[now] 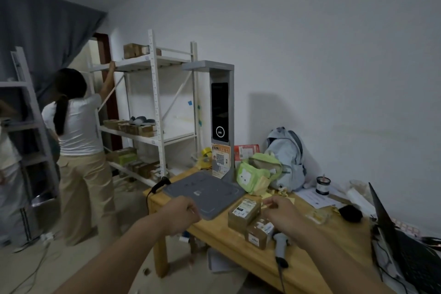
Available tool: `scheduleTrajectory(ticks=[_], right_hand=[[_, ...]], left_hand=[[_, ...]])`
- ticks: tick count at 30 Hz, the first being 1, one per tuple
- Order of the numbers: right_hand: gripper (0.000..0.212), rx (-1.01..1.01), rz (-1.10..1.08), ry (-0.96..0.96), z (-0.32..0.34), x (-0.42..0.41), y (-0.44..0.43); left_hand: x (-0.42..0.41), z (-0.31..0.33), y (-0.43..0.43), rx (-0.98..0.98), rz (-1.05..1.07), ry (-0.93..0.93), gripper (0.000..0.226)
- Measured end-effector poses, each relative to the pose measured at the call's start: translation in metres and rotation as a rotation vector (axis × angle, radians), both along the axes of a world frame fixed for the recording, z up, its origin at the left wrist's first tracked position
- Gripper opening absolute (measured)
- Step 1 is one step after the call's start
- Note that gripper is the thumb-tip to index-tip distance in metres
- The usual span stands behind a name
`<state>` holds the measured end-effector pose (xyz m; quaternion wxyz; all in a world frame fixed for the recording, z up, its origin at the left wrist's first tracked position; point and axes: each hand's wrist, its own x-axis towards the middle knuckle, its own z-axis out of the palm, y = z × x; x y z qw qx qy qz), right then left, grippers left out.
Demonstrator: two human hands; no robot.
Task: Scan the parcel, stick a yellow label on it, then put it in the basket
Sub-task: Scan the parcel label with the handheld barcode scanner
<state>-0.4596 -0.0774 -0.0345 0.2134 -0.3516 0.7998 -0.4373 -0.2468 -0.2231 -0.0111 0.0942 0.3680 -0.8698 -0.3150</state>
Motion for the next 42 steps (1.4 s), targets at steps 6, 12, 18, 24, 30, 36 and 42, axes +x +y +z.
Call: scheduleTrajectory(ticks=[6, 12, 18, 24, 30, 36, 42], right_hand=[[0.031, -0.022, 0.021, -0.035, 0.008, -0.012, -0.027], [0.029, -0.065, 0.023, -0.007, 0.023, -0.025, -0.069], [0.021, -0.047, 0.006, 0.011, 0.031, -0.035, -0.115], [0.025, -0.049, -0.019, -0.013, 0.04, -0.037, -0.169], [0.029, -0.072, -0.021, -0.023, 0.038, -0.028, -0.217], [0.025, -0.036, -0.046, -0.044, 0.017, -0.037, -0.246], [0.026, 0.003, -0.081, -0.087, -0.007, -0.062, -0.274]], left_hand=[[-0.02, 0.01, -0.024, -0.084, -0.024, 0.056, 0.009], [-0.037, 0.019, -0.061, -0.107, -0.062, 0.058, 0.008], [-0.055, 0.026, -0.111, -0.104, -0.061, 0.088, 0.023], [-0.064, 0.022, -0.169, -0.097, -0.091, 0.095, 0.02], [-0.065, 0.011, -0.211, -0.016, -0.13, 0.109, 0.015], [-0.077, -0.017, -0.237, 0.104, -0.112, 0.065, 0.025], [-0.104, -0.033, -0.278, 0.128, -0.106, 0.025, 0.023]])
